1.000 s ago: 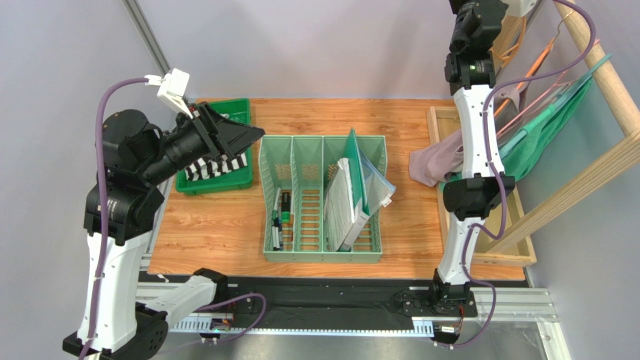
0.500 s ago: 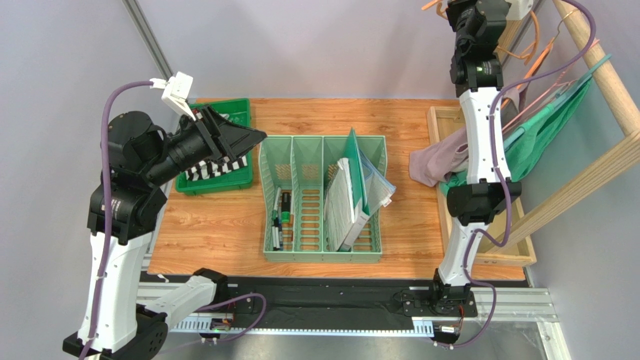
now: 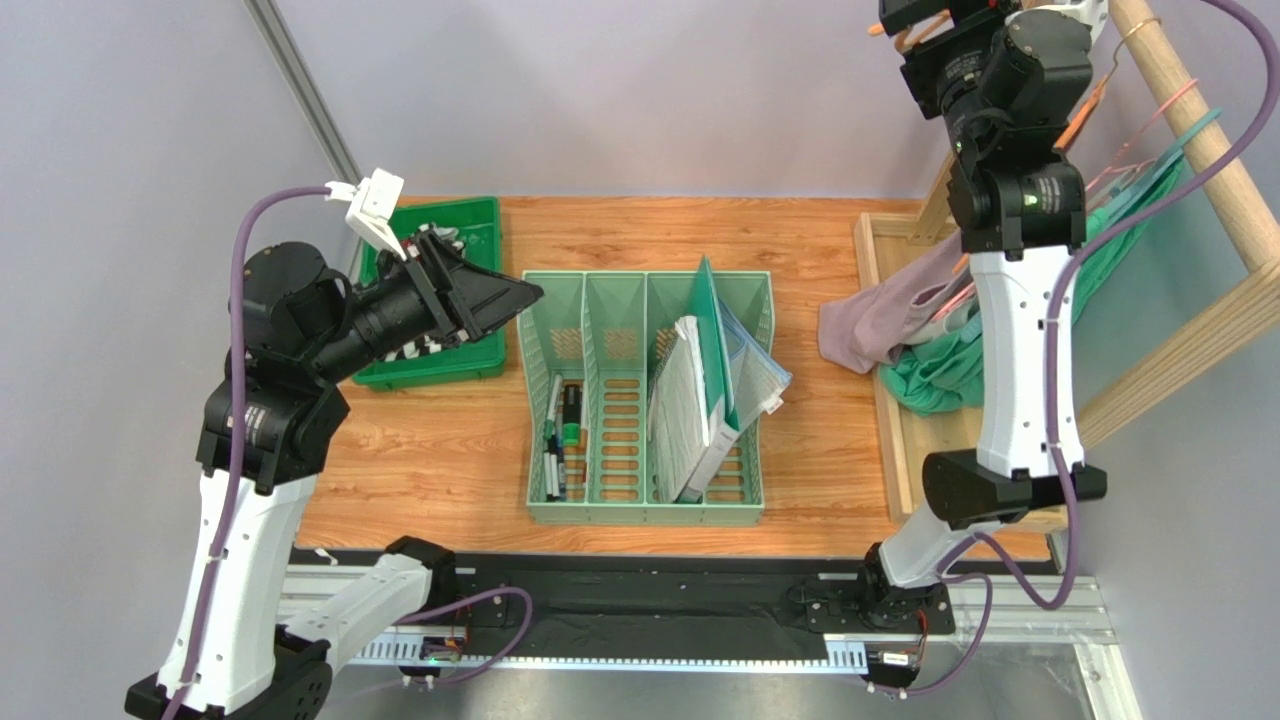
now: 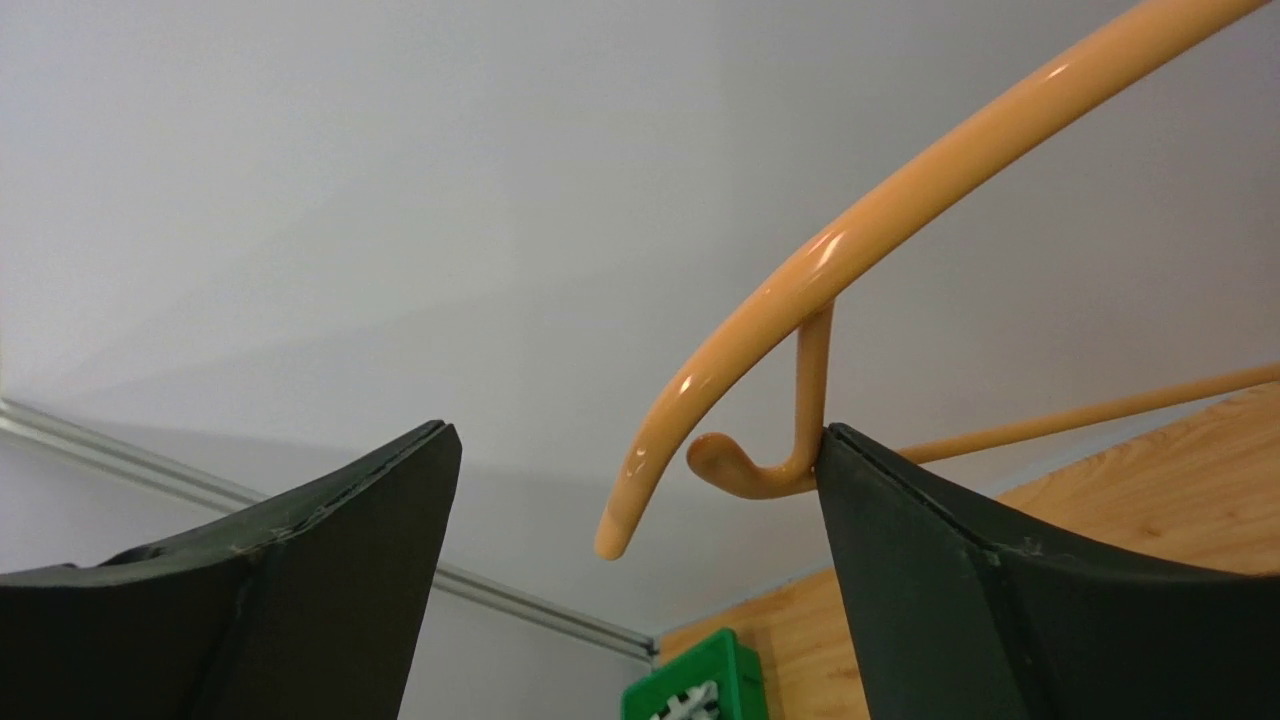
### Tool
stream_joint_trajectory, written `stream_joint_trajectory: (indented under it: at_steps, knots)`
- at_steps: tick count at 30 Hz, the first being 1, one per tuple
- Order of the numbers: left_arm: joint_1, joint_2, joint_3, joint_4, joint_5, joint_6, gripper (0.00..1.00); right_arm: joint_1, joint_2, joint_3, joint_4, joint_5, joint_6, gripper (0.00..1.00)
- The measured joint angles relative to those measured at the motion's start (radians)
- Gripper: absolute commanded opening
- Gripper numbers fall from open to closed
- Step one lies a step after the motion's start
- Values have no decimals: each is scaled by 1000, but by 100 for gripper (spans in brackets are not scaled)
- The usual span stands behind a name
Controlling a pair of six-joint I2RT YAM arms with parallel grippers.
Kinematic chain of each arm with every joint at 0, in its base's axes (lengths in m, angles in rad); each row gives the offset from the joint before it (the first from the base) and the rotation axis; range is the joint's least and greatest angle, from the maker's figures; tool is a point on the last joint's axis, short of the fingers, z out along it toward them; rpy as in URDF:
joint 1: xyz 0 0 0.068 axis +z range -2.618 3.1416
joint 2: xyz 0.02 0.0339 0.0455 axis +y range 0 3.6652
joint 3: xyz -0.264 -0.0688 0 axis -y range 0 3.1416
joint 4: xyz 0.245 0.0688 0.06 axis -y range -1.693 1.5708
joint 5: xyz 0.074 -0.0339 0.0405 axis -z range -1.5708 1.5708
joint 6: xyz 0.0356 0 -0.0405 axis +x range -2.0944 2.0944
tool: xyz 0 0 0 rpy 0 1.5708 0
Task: Remove the tank top from the hanger
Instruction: Place the hanger at the clothesline.
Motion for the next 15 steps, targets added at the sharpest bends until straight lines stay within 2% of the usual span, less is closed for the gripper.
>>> stream_joint_trajectory:
  at_steps: [7, 15]
  knots:
    - [0, -56, -84, 24, 10, -28, 53, 8, -154, -121, -170, -80, -120, 100]
    - [0, -76, -106, 48, 18, -34, 53, 7, -354, -324, -309, -253, -239, 100]
